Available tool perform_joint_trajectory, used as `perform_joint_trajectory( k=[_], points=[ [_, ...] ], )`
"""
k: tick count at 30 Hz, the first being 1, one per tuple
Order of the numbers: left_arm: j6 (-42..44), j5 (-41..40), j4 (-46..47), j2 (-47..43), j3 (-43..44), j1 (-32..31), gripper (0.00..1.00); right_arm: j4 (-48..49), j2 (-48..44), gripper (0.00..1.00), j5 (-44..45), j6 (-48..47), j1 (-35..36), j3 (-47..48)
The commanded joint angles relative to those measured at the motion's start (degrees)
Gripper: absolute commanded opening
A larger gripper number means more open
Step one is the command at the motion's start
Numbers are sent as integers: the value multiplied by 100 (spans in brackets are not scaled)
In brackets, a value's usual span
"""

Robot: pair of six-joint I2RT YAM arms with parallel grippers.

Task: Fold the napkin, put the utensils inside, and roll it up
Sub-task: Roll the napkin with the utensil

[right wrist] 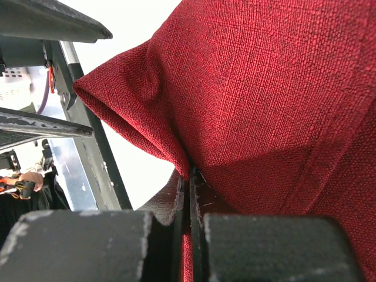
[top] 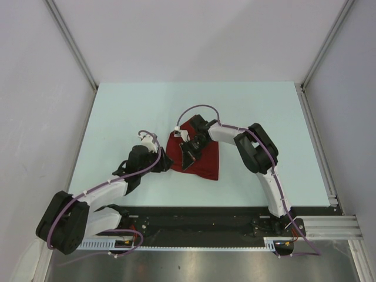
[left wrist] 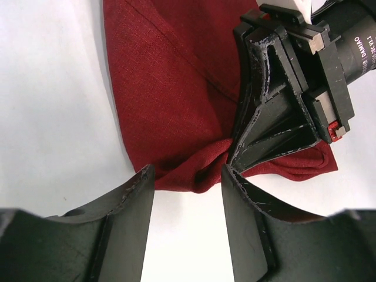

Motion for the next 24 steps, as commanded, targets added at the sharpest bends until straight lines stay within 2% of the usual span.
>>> perform_joint_trajectory(
  k=[1,7,10,12,13,15,16,20,21,23,24],
  points=[
    [123,213,458,164,119,-50,53,-342,233,0,506,-61,-152,54],
    [87,301,582,296,110,-68,49,-342,259,0,497,-52,-161,37],
    [79,275,573,419,172,-68,40,-333,250,0,497,-52,-161,36],
    [61,144,442,542,242,-68,26,-316,233,0,497,-34,-170,36],
    [61,117,380,586,312,-68,13,-290,198,0,497,-17,-170,36],
    [61,64,275,744,382,-68,2,-246,145,0,471,53,-187,28],
    [61,-49,143,788,452,-68,0,-185,119,0,462,71,-205,19],
    [35,-410,-104,929,576,-68,0,-52,-197,14,444,177,-275,-25],
    [9,-437,-121,947,594,-68,0,-35,-294,22,444,194,-284,-69],
    [-18,-481,-200,1026,673,-68,0,35,-592,27,435,229,-345,-156],
    [-18,-516,-235,1061,708,-59,0,71,-698,35,444,238,-380,-261]
  ],
)
